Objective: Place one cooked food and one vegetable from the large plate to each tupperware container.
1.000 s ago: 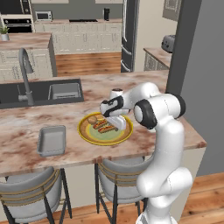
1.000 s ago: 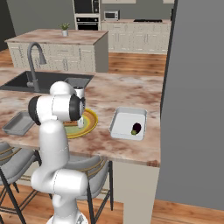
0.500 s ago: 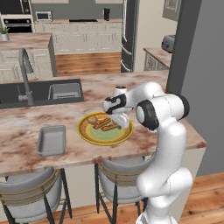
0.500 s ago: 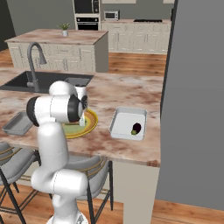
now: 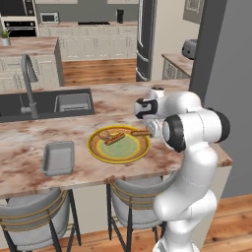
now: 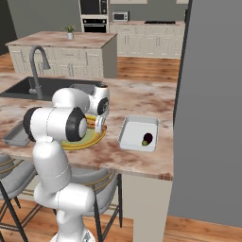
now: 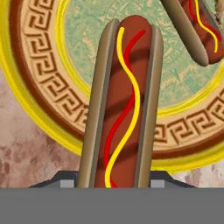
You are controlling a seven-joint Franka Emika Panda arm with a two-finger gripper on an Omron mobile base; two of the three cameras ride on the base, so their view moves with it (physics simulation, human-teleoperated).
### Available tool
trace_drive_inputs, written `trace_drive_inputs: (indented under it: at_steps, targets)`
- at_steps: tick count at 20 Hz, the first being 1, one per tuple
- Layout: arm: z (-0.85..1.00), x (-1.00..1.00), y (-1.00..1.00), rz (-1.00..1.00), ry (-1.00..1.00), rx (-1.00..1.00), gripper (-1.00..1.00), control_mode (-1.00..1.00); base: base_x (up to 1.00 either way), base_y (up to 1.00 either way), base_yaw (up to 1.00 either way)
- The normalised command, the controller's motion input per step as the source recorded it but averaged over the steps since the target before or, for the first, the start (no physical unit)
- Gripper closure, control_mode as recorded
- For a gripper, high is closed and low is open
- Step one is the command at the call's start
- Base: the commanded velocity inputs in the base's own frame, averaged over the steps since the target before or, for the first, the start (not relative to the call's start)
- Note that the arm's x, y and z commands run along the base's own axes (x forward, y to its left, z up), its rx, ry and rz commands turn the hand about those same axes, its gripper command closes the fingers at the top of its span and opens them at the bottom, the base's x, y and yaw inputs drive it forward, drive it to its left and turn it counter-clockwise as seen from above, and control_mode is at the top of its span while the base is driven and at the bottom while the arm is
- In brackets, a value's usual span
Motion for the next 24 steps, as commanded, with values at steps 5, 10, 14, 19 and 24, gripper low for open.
trace_drive_inputs:
  at_steps: [5,10,14,19,24]
  targets:
    - [0.26,0.00,-0.86,-0.53,0.08,-0.06,1.00,-1.00,0.00,0.00,0.00]
    - [0.06,0.00,-0.95,-0.66,0.07,-0.01,1.00,-1.00,0.00,0.00,0.00]
    - [0.09,0.00,-0.67,-0.72,0.03,0.00,1.00,-1.00,0.00,0.00,0.00]
    - [-0.03,0.29,-0.46,-0.65,0.01,0.04,1.00,-1.00,0.00,0.00,0.00]
    - [-0.16,0.70,-0.15,-0.38,-0.03,0.06,1.00,-1.00,0.00,0.00,0.00]
